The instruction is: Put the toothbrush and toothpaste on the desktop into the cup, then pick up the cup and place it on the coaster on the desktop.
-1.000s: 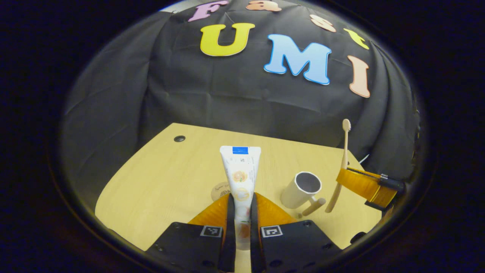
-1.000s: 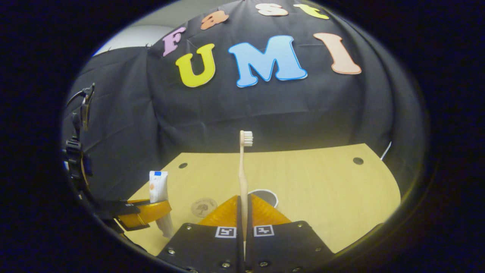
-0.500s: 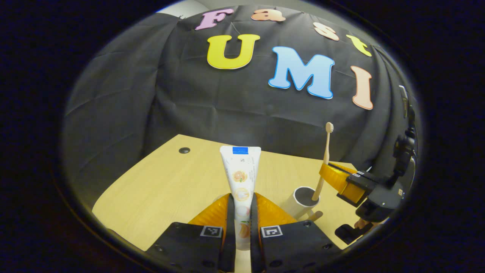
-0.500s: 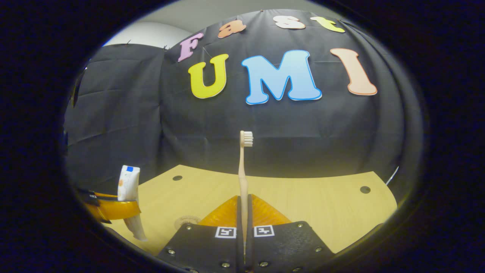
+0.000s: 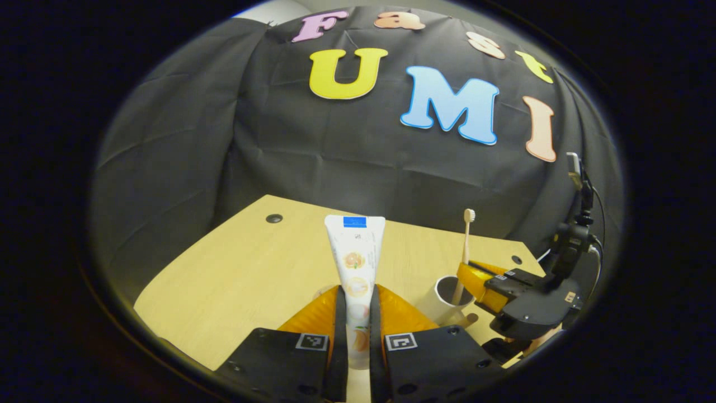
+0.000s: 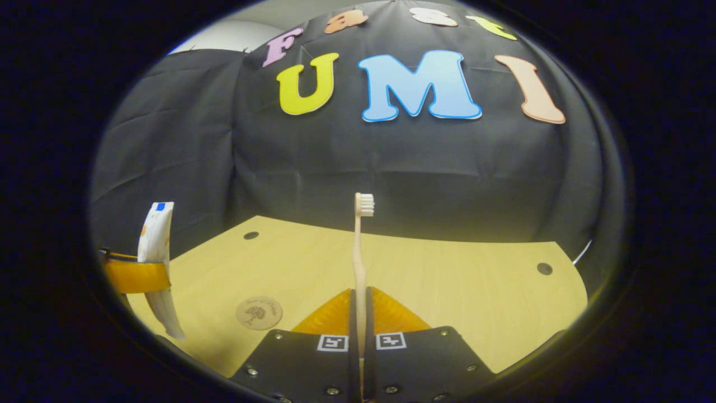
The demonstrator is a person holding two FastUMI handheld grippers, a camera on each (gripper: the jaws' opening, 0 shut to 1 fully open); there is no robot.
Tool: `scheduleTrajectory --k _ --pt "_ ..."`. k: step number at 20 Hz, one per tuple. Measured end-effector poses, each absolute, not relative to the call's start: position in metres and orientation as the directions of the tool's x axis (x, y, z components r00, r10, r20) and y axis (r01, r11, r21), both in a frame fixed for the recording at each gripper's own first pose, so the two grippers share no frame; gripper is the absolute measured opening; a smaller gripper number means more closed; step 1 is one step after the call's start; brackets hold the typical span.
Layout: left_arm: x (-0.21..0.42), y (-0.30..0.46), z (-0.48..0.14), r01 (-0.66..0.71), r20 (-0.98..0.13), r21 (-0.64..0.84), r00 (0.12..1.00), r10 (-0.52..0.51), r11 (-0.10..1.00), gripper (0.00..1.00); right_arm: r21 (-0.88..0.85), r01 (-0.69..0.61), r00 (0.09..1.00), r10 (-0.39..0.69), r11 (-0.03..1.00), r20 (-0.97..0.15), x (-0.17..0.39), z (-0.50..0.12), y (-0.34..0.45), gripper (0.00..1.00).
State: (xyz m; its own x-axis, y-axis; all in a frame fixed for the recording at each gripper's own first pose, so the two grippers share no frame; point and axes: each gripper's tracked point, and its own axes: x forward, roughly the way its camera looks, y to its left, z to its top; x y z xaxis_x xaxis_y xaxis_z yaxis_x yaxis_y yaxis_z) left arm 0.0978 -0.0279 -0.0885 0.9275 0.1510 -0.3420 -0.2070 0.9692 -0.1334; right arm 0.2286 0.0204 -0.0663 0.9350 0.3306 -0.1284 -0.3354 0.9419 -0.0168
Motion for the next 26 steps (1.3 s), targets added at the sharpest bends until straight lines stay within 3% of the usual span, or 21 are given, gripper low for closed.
scheduleTrajectory --k 4,5,8,9,10,16,26 --pt "0.103 -0.034 -0.095 -0.202 -0.354 -0.155 0.925 0.136 0.967 0.23 0.012 -0.354 0.924 0.352 0.935 -0.151 0.221 -0.067 0.019 0.12" --pt "0.104 -0.036 -0.096 -0.198 -0.355 -0.157 0.926 0.132 0.968 0.23 0.013 -0.343 0.927 0.340 0.939 -0.157 0.220 -0.068 0.016 0.27" --pt "0.110 -0.042 -0.097 -0.185 -0.354 -0.166 0.928 0.116 0.969 0.23 0.034 -0.333 0.929 0.334 0.942 -0.159 0.214 -0.067 0.008 0.59" --pt "0.113 -0.044 -0.097 -0.181 -0.353 -0.170 0.929 0.111 0.969 0.23 0.039 -0.323 0.932 0.325 0.946 -0.161 0.213 -0.066 0.003 0.77" --pt "0.113 -0.046 -0.098 -0.177 -0.351 -0.174 0.930 0.107 0.969 0.24 0.042 -0.311 0.936 0.313 0.950 -0.159 0.212 -0.065 -0.002 0.84" --pt "0.132 -0.064 -0.088 -0.137 -0.299 -0.221 0.952 0.066 0.966 0.23 0.027 -0.250 0.960 0.251 0.968 -0.127 0.198 -0.049 -0.041 0.84" --pt "0.188 -0.115 -0.044 0.013 -0.066 -0.366 0.997 -0.040 0.931 0.21 0.034 -0.145 0.983 0.148 0.989 -0.108 0.154 -0.033 -0.111 0.84"
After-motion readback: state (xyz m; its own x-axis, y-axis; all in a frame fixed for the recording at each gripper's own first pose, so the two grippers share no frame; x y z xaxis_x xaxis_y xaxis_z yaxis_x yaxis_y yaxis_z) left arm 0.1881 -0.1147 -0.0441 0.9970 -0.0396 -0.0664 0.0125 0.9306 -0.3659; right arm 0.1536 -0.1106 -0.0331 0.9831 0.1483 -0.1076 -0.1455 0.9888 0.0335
